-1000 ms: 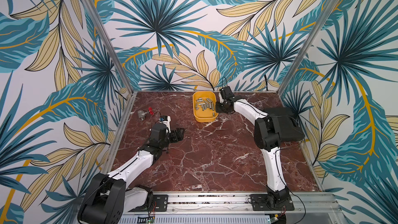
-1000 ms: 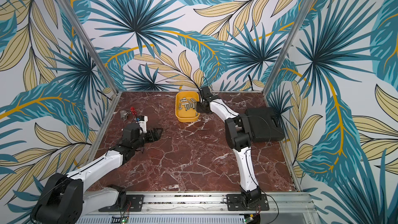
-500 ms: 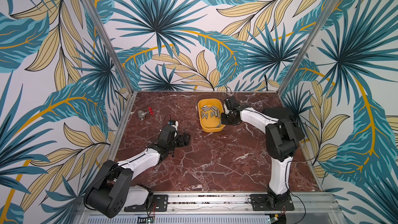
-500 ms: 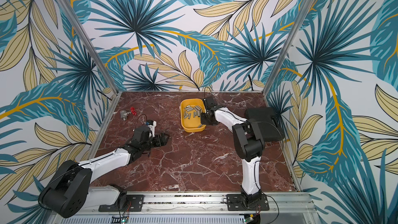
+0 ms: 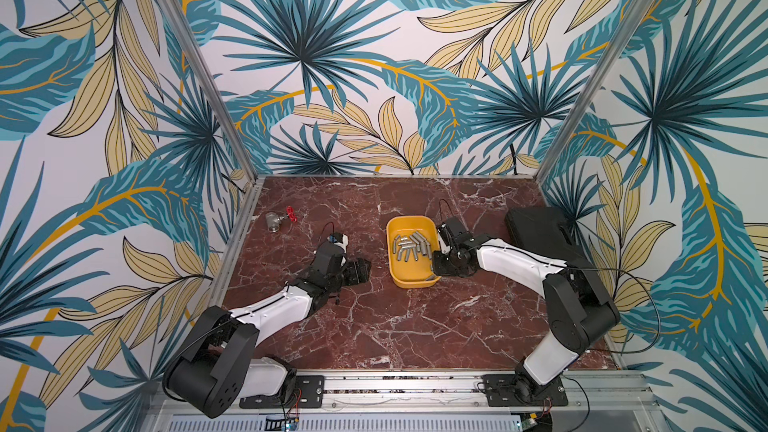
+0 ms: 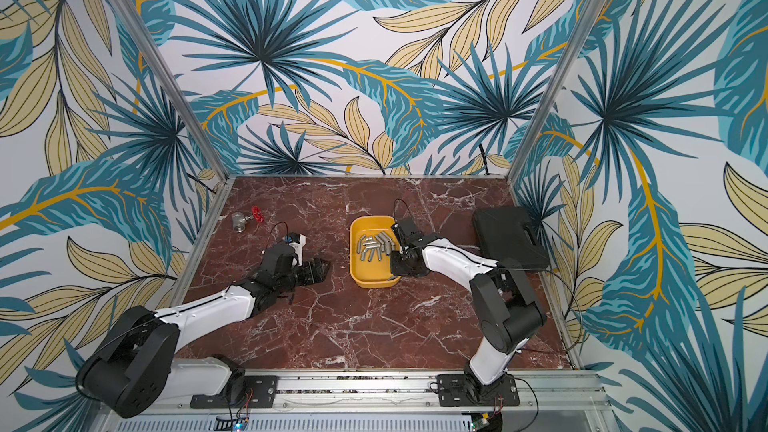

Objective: Take out the socket from the storage box
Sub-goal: Move the storage box to the center of the board, then pick up the socket head from the storage box.

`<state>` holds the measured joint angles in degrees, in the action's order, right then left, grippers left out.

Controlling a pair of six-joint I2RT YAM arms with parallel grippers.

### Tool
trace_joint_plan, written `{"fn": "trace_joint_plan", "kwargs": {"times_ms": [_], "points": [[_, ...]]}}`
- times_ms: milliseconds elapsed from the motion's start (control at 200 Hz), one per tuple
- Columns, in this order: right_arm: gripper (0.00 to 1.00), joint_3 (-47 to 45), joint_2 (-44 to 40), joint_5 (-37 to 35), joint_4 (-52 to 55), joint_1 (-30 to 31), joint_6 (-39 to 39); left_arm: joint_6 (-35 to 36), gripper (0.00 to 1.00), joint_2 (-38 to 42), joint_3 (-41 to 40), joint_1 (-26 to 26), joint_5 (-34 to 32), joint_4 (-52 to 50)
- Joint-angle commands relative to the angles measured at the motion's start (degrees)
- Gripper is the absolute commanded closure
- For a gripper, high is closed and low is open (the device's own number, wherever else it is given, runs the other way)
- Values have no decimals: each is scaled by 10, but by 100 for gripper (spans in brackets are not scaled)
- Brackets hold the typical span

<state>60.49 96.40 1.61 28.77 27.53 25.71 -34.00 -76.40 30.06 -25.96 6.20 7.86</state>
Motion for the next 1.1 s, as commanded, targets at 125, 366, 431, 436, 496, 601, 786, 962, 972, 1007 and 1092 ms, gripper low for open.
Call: {"fn": "trace_joint_plan", "kwargs": {"times_ms": [125, 366, 431, 436, 496, 601, 786, 962, 972, 1007, 1092], "points": [[55, 35, -67, -45, 91, 3, -30, -1, 14, 13, 34, -8, -13, -18], [53, 123, -50, -71, 114, 3, -68, -12, 14, 25, 45, -9, -18, -36], [56, 152, -14, -65, 118, 4, -76, -15, 14, 26, 55, -10, -11, -46], [57, 154, -11, -64, 118, 5, -77, -15, 14, 26, 56, -9, -10, -47], [59, 178, 23, -65, 119, 8, -83, -15, 14, 27, 65, -11, -7, -56], [62, 212, 73, -76, 115, 14, -94, -16, 14, 33, 68, -15, -10, -63], [64, 266, 146, -93, 116, 20, -99, -13, 14, 45, 54, -25, -2, -60], [66, 299, 196, -114, 130, 25, -102, -14, 13, 53, 48, -30, -7, -72], [66, 301, 198, -114, 130, 25, -102, -14, 13, 53, 48, -30, -8, -72], [67, 302, 205, -114, 130, 26, -102, -15, 13, 54, 47, -31, -8, -72], [70, 304, 221, -113, 130, 25, -101, -16, 13, 55, 47, -31, -5, -69]]}}
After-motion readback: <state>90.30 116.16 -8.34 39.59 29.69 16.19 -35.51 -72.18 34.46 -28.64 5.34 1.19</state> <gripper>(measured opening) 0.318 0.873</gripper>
